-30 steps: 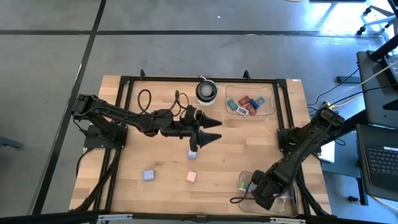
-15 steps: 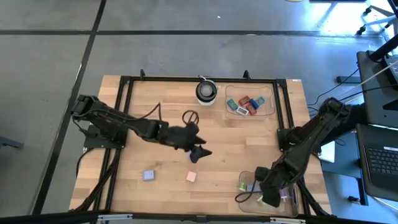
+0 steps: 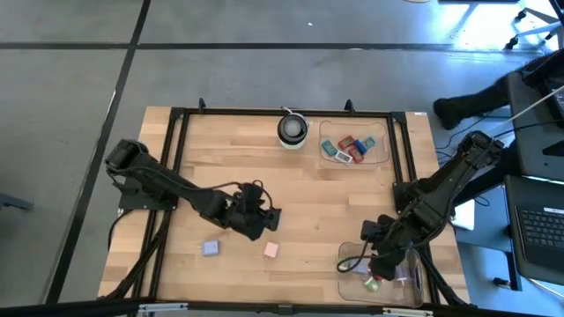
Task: Pick & Place Office items
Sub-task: Put the top light blue charger adapter into the bottom transparent bin
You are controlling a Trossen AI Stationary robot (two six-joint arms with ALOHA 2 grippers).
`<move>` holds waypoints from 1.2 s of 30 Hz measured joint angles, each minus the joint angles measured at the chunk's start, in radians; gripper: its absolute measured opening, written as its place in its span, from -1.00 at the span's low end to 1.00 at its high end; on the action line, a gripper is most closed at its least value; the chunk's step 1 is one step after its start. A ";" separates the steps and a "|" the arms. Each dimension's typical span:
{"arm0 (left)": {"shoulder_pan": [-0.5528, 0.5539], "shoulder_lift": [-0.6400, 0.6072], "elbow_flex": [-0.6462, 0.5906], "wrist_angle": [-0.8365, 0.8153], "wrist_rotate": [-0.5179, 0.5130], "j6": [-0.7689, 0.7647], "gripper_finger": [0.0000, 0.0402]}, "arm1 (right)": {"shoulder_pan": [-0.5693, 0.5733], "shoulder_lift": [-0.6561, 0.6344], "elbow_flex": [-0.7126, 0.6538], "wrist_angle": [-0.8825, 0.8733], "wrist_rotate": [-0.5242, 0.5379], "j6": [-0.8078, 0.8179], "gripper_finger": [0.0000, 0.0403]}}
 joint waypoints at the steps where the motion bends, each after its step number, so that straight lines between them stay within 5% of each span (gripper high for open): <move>1: 0.000 0.024 0.000 0.021 0.002 -0.006 0.73 | -0.006 0.000 0.000 0.000 0.000 -0.011 0.37; 13: 0.019 0.263 0.000 0.061 0.002 0.025 0.73 | -0.051 0.001 0.000 0.000 0.000 -0.099 0.37; 28: 0.053 0.353 0.005 0.052 0.060 0.032 0.71 | -0.063 0.001 0.000 0.000 0.000 -0.152 0.37; 36: 0.068 0.333 0.000 0.035 0.109 0.071 0.35 | -0.063 0.001 0.000 0.000 0.080 -0.163 0.37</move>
